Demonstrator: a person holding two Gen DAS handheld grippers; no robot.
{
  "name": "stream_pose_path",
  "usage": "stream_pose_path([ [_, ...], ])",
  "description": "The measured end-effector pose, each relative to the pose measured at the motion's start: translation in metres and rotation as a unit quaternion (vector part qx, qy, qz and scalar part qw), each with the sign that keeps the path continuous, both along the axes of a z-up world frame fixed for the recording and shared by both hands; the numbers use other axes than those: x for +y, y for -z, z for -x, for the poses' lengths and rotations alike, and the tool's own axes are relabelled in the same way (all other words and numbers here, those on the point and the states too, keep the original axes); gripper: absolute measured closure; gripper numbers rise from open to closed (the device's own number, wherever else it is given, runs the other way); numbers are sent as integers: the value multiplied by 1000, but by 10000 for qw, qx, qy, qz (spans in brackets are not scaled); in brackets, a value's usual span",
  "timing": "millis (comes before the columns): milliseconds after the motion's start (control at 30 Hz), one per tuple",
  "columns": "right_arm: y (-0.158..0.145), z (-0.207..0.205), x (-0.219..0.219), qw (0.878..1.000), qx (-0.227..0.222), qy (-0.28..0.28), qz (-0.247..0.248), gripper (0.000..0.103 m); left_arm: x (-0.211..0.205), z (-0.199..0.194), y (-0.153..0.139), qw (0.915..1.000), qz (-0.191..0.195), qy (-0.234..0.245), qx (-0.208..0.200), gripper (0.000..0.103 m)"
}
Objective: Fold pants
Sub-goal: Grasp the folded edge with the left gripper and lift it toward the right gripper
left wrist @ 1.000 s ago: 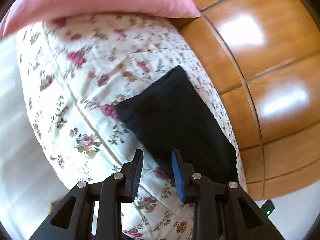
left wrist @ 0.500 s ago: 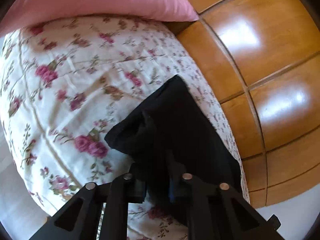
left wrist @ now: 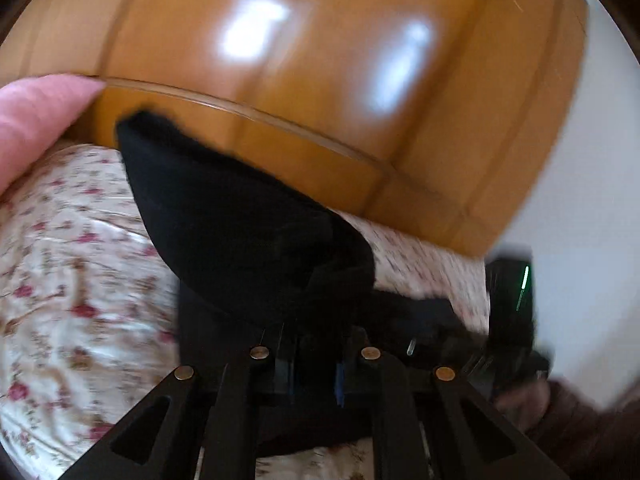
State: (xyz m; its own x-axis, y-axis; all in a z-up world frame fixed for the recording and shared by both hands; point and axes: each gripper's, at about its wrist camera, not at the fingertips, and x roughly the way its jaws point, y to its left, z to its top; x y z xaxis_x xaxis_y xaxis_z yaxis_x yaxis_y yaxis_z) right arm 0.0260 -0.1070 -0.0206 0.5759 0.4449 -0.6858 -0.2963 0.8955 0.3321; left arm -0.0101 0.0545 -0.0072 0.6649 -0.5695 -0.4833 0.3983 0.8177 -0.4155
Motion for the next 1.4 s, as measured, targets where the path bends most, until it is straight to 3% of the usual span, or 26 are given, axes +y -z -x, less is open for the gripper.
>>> stream_pose_path([
  [33,-3,-2,-9,9978,210,-96,-619,16,-9,0,4,9999,-86,134,25,91],
  [133,-4,-8,-21,9830,519,-297,-1733,12,-33,4,11,9981,-299,535,69,91],
  [233,3,-22,-23,9596,942,-515,-2600,10,-46,7,16,9960,-447,767,102,91],
  [267,5,-26,-21,9565,1023,-564,-2673,9,-48,7,18,9957,-457,801,119,91],
  [400,19,-45,-3,9592,1321,-584,-2431,10,-52,5,22,9952,-468,843,176,91],
  [467,28,-54,9,9627,1416,-658,-2210,30,-54,4,24,9952,-561,778,211,91],
  [500,30,-57,15,9675,1388,-665,-2006,53,-51,3,25,9950,-637,723,257,90],
  [533,33,-60,21,9711,1378,-679,-1826,70,-53,1,30,9948,-690,688,300,89],
  [600,38,-64,30,9750,1437,-692,-1544,78,-46,2,30,9950,-751,526,400,77],
  [767,52,-69,36,9745,1620,-806,-1329,81,-5,19,34,9944,-822,186,643,65],
  [867,49,-66,46,9764,1632,-994,-1009,80,25,27,54,9905,-1014,-230,896,63],
  [933,43,-65,55,9797,1561,-1017,-741,78,35,30,64,9874,-1021,-538,1081,52],
  [1000,36,-64,60,9810,1499,-991,-732,84,41,27,71,9867,-842,-721,1185,32],
  [1033,30,-62,62,9813,1424,-1029,-779,88,42,29,72,9867,-799,-752,1196,29],
  [1400,-93,-24,74,9772,162,-1730,-1223,90,0,3,67,9885,-1016,-687,880,28],
])
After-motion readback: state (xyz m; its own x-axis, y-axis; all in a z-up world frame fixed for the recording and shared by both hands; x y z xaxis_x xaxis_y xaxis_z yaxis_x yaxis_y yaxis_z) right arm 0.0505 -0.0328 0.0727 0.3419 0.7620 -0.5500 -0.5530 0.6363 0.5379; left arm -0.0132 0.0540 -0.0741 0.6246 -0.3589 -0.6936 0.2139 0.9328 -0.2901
